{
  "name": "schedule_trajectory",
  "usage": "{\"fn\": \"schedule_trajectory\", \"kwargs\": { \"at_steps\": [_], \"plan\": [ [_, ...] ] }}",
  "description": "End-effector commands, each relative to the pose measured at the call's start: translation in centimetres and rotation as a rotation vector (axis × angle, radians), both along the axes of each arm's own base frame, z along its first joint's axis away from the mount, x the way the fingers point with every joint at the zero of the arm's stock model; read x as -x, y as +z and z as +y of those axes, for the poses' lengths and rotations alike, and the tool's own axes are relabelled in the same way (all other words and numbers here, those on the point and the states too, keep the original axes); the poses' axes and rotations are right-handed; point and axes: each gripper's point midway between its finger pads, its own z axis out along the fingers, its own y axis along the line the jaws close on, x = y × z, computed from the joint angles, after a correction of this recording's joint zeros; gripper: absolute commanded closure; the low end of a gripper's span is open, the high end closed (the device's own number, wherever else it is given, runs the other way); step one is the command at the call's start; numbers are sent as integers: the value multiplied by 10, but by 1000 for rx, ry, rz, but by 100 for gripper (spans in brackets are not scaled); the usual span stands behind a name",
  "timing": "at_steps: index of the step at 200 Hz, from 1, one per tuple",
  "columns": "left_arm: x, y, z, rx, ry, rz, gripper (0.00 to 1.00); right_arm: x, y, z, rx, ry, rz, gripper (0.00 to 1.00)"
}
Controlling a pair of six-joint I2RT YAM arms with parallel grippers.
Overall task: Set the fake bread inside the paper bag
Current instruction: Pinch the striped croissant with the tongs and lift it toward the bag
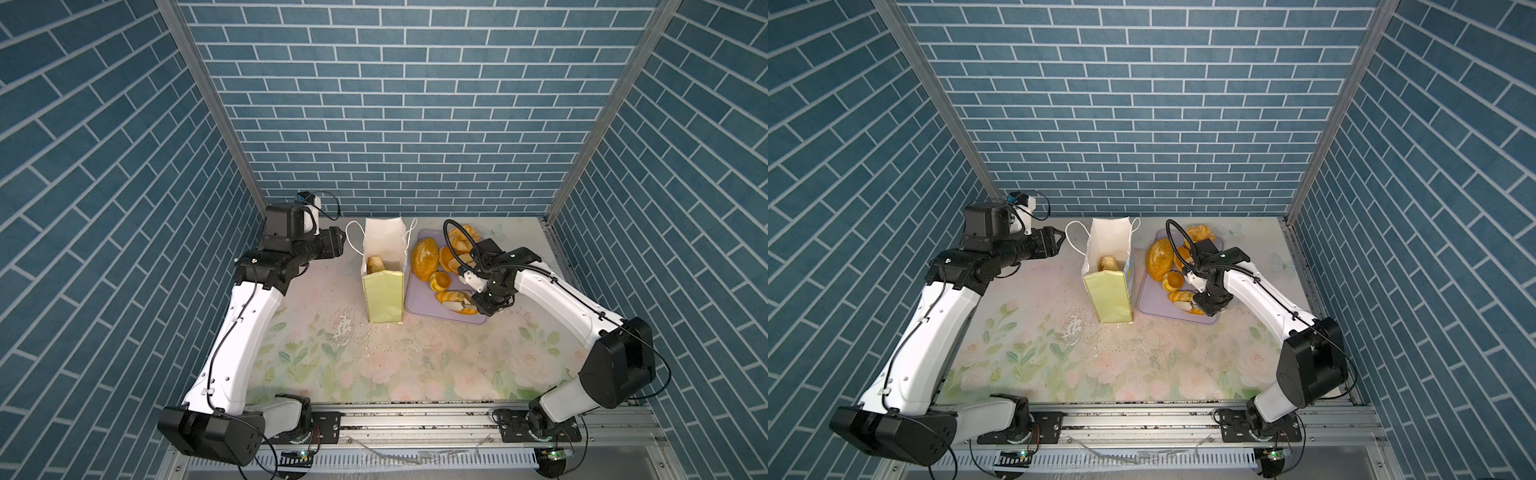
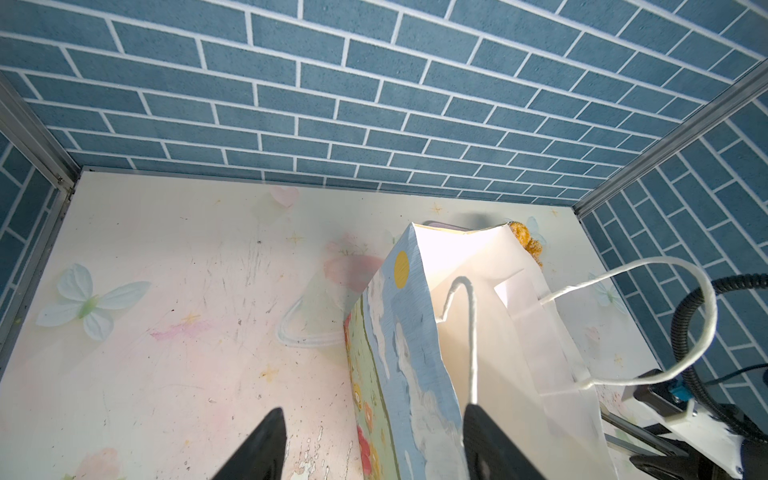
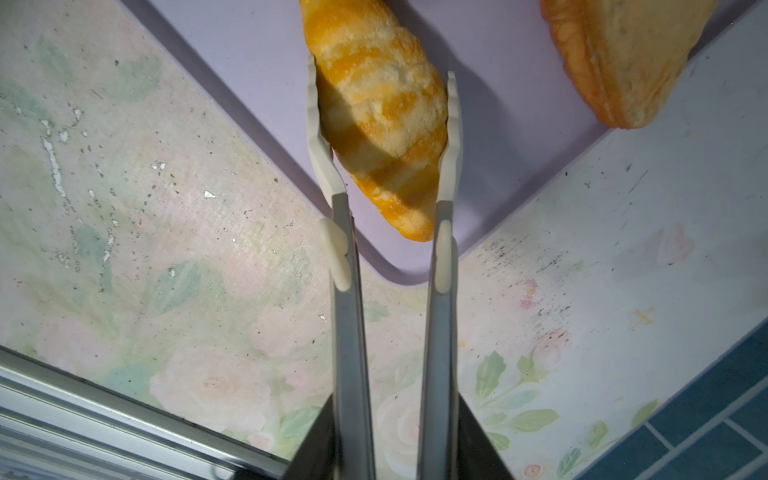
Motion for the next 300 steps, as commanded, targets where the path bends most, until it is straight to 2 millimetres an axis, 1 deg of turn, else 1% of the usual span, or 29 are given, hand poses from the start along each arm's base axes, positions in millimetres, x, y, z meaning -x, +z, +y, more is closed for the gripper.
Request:
{"fn": "schedule_trajectory", "kwargs": {
  "at_steps": [1, 44, 100, 146, 183, 202, 232, 271, 300],
  "plan": [
    [7, 3, -1, 0, -6, -6, 31, 10, 5, -2, 26, 50, -3, 67],
    [7, 4, -2, 7, -11, -11, 31, 31, 21, -14, 48, 48, -14, 74],
    [9, 8, -4, 20, -17, -23, 31, 44, 41, -30, 60, 20, -66, 78],
    [10, 11, -4, 27, -19, -32, 31, 53, 65, -42, 61, -4, -115, 80],
    [11, 12, -5, 34, -24, -34, 31, 56, 93, -46, 8, -44, -201, 81],
    [12, 13, -6, 34, -25, -36, 31, 53, 115, -40, -72, -74, -270, 81],
    [10, 12, -7, 41, -27, -36, 31, 43, 154, -21, -229, -103, -362, 81],
    [9, 10, -11, -9, -39, -32, 31, 20, 208, 10, -407, -106, -471, 81],
    [4, 11, -15, -26, -50, -34, 31, 2, 254, 35, -538, -85, -554, 81]
  ]
}}
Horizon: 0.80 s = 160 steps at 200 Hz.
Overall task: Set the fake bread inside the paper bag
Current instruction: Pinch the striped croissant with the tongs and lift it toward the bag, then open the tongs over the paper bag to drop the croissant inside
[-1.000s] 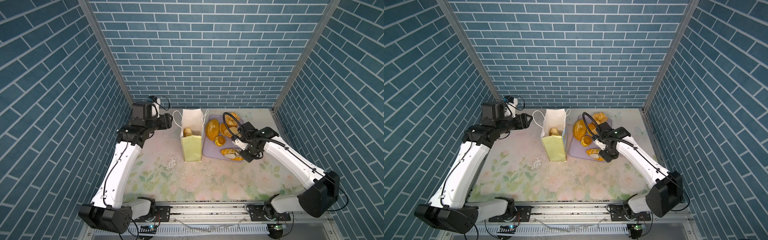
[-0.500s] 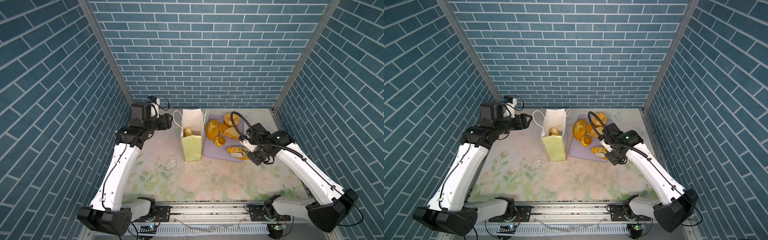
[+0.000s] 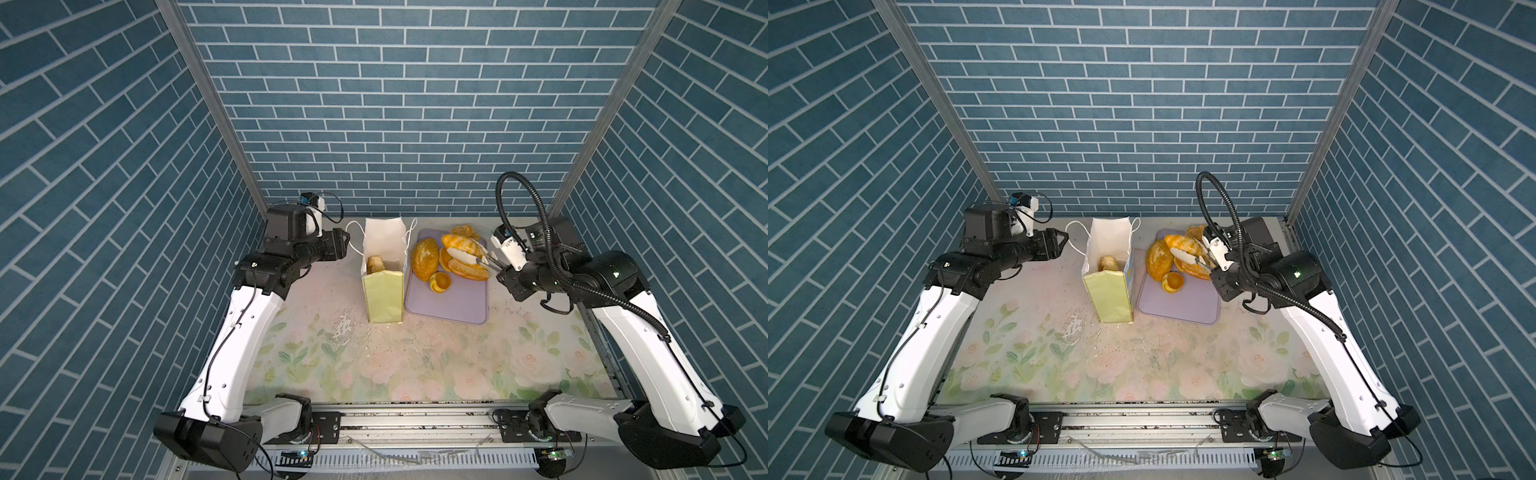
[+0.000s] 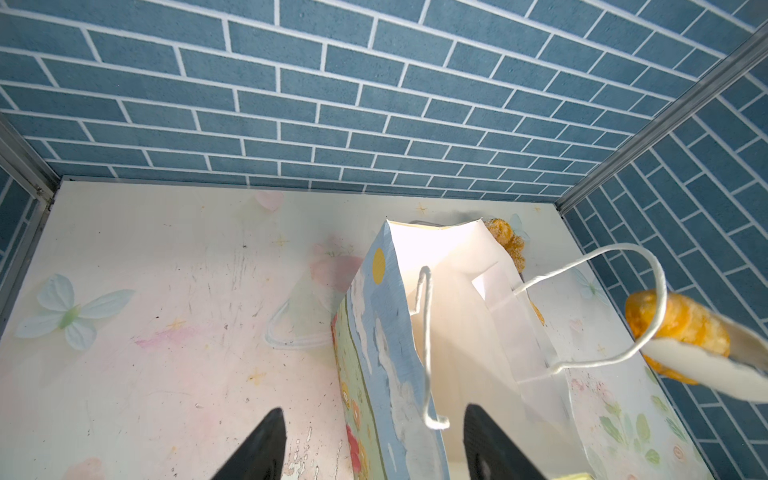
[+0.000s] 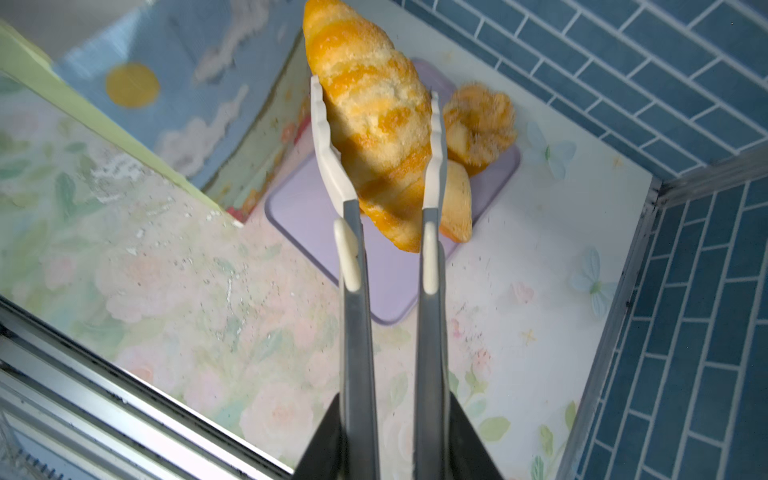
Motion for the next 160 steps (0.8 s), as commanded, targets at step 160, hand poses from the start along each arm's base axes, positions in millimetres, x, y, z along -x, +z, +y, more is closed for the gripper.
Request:
{"fn": "schedule_trajectory", "kwargs": {
  "at_steps": [160],
  "plan": [
    [-35, -25, -20, -7, -9, 23, 46, -54, 73, 181, -507, 102, -85, 80]
  ]
}}
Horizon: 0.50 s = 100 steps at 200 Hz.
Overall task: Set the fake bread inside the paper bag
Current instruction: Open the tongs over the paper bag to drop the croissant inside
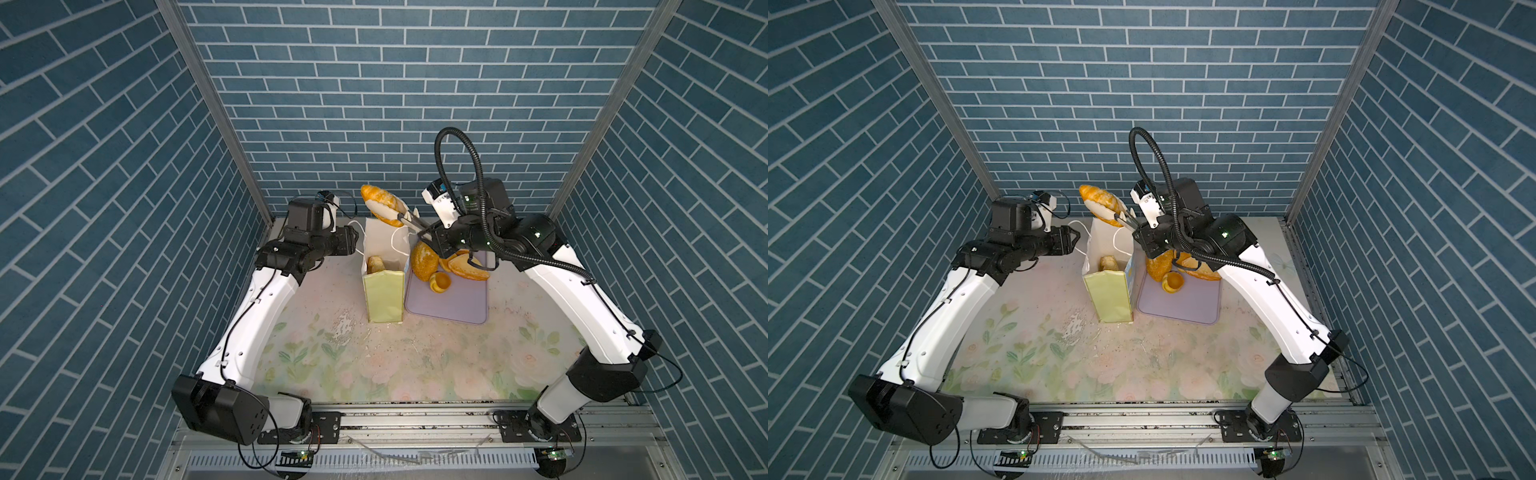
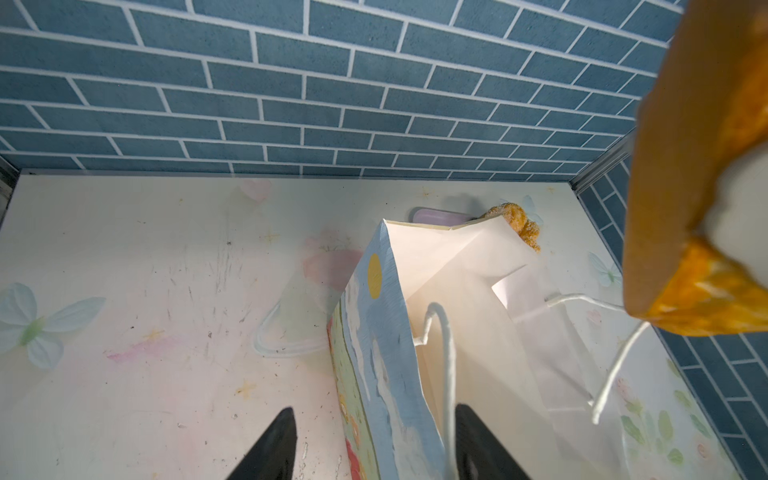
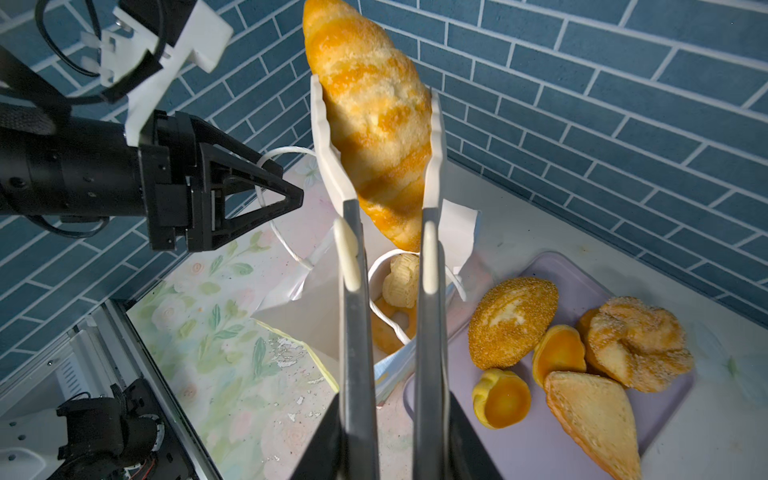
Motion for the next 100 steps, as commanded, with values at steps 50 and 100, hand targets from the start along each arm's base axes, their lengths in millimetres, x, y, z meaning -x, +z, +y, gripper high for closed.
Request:
{"fn": "schedule_trajectory", "kwargs": {
  "at_steps": [50, 100],
  "plan": [
    [-5, -3, -3, 19, 10, -13, 61, 4, 38, 10, -182, -35, -49, 79],
    [-2, -6, -2, 25, 17, -6, 75, 9, 64, 12, -216, -23, -95, 79]
  ]
}}
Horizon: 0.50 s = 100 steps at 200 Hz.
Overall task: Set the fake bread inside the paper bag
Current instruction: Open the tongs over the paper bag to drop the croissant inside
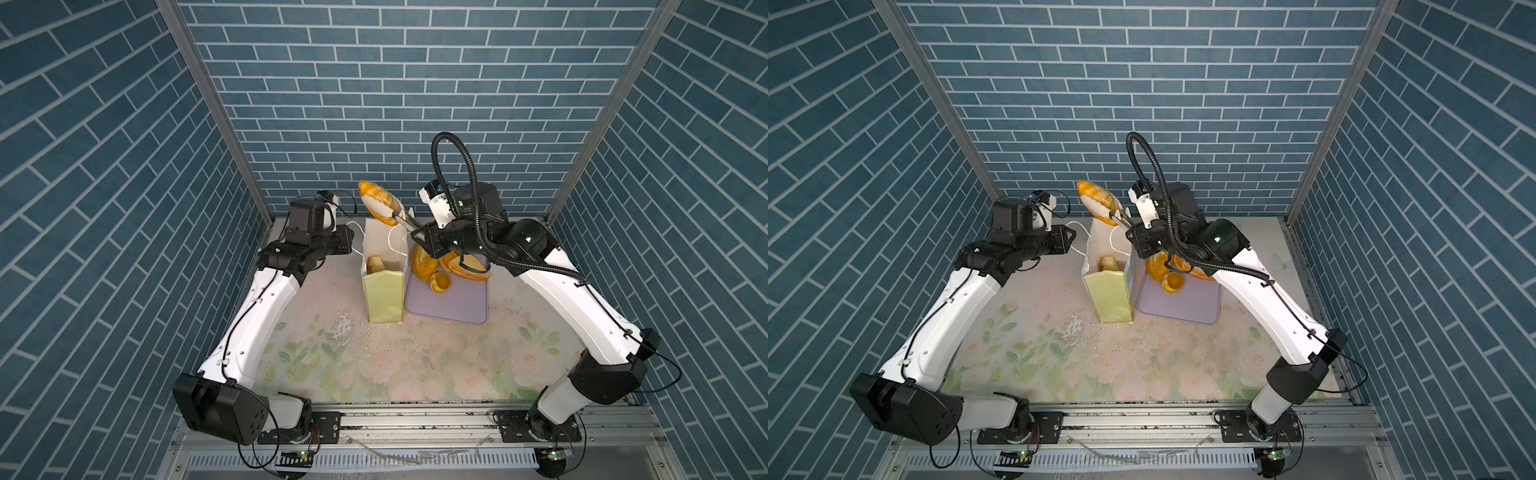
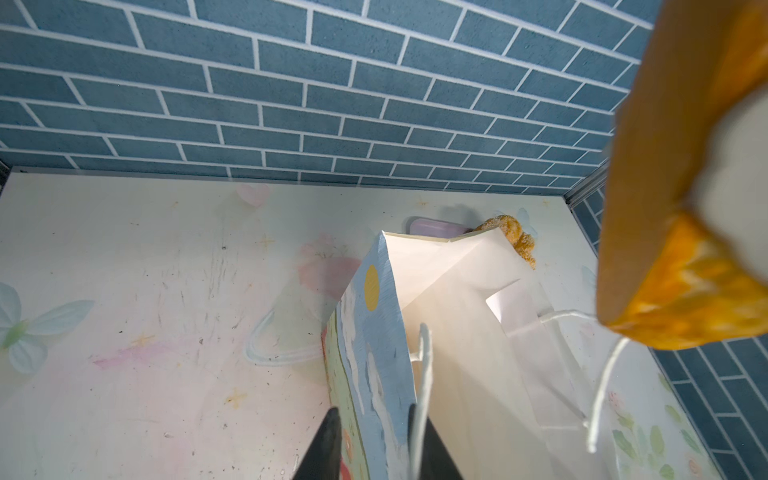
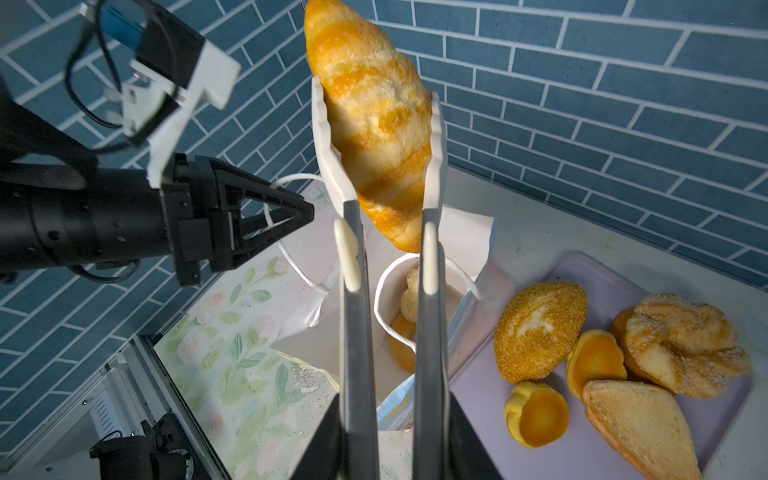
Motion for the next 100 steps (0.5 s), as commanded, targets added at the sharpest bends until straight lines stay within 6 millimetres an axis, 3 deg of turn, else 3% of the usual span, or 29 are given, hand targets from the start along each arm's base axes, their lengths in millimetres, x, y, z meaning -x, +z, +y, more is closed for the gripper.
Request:
{"fn": "schedule_trajectory", "kwargs": {
  "at_steps": [1, 29, 100],
  "plan": [
    [3, -4, 0, -1, 2, 0, 75, 6, 52, -3, -120, -3, -100, 79],
    [4, -7, 1, 1, 8, 6, 80, 9, 49, 8, -125, 22, -77, 79],
    [7, -4, 2, 3, 12, -3, 89, 6, -3, 9, -53, -38, 52, 78]
  ]
}}
